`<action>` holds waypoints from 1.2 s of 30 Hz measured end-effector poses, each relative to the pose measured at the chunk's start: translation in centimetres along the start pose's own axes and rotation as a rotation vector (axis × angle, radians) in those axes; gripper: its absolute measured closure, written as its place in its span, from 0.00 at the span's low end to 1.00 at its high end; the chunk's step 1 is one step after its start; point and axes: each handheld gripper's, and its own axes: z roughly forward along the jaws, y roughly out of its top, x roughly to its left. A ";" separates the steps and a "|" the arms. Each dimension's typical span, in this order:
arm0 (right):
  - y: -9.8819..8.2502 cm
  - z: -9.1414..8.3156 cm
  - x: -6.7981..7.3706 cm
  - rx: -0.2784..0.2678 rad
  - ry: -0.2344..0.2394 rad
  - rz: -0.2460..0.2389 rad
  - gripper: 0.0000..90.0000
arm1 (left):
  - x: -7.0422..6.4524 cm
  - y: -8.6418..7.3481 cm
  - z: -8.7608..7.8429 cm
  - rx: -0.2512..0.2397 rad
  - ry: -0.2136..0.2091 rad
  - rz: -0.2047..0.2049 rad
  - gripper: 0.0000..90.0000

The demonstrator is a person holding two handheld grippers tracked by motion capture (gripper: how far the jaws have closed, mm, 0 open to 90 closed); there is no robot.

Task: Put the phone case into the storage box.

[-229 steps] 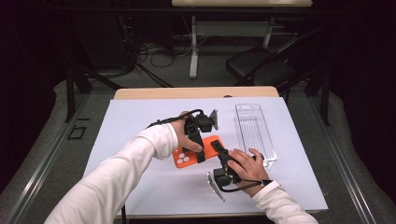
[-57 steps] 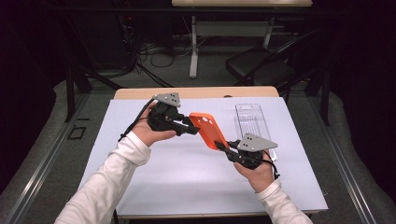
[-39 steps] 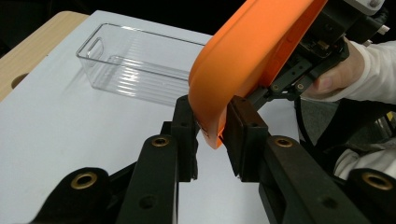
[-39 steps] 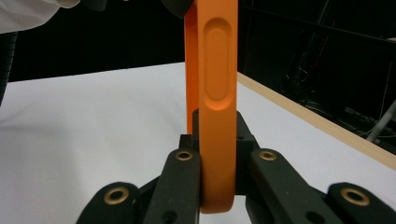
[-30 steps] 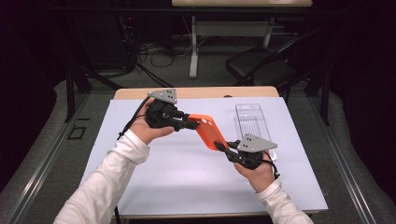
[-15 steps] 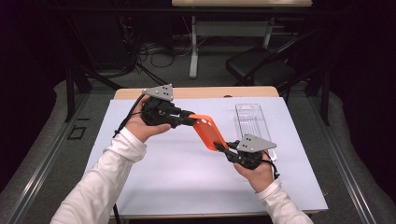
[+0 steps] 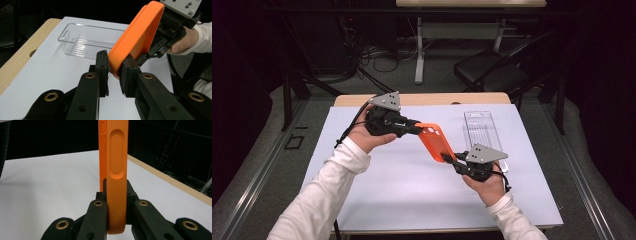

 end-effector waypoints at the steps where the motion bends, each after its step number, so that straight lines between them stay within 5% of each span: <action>1: 0.0 0.0 0.0 0.001 0.000 -0.001 0.95 | 0.0 0.0 0.0 0.002 0.001 0.000 0.88; 14: -0.1 0.1 0.0 0.010 0.013 0.016 0.94 | -0.5 0.2 -0.1 0.008 0.022 0.025 0.89; 36: 0.1 -0.1 -0.2 0.015 0.004 0.036 0.84 | -0.2 0.2 0.3 0.012 0.015 -0.007 0.89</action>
